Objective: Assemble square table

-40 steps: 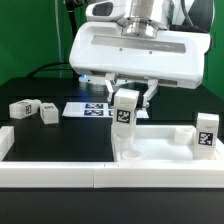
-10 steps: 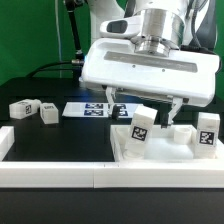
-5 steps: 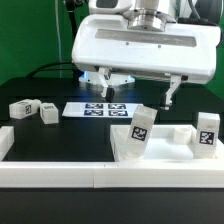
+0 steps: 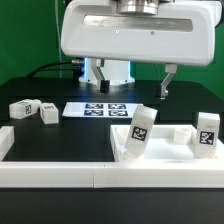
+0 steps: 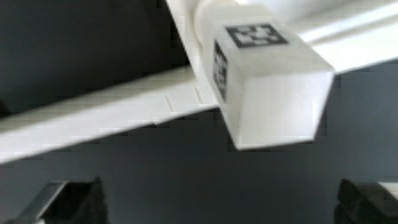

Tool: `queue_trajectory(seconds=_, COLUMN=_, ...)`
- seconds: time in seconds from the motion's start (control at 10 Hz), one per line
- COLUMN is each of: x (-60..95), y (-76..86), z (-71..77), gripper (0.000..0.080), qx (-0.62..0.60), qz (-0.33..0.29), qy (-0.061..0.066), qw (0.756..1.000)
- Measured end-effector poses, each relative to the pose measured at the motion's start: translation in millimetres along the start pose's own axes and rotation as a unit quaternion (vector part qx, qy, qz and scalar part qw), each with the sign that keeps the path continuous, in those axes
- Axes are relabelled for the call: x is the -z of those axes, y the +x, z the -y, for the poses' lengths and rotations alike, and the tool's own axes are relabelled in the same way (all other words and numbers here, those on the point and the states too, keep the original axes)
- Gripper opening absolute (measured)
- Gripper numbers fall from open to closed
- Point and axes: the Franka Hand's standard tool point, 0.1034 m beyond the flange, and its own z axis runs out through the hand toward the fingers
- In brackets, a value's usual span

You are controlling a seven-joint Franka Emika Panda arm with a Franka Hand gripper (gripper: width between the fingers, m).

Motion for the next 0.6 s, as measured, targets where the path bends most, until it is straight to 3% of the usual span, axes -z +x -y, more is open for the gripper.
queue_trajectory(seconds=0.2, x=0.9, y=-5.3, z=-3.7, gripper=0.0649, qx=-0.004, qz=0.055, qy=-0.004, qw=0.998)
queue_trajectory(seconds=0.4, x=0.4, y=-2.3, z=-4.1, gripper=0.0649, qx=-0.005, qz=0.056, qy=-0.004, qw=0.998)
queue_trajectory(seconds=0.5, x=-2.4, y=-6.0, z=1.2, gripper=0.0649, qx=-0.014, qz=0.062, qy=0.007, qw=0.998)
queue_trajectory(seconds=0.6, x=-5.4, y=-7.0, z=9.0, gripper=0.0649, qx=-0.015, qz=0.064, qy=0.008, qw=0.998)
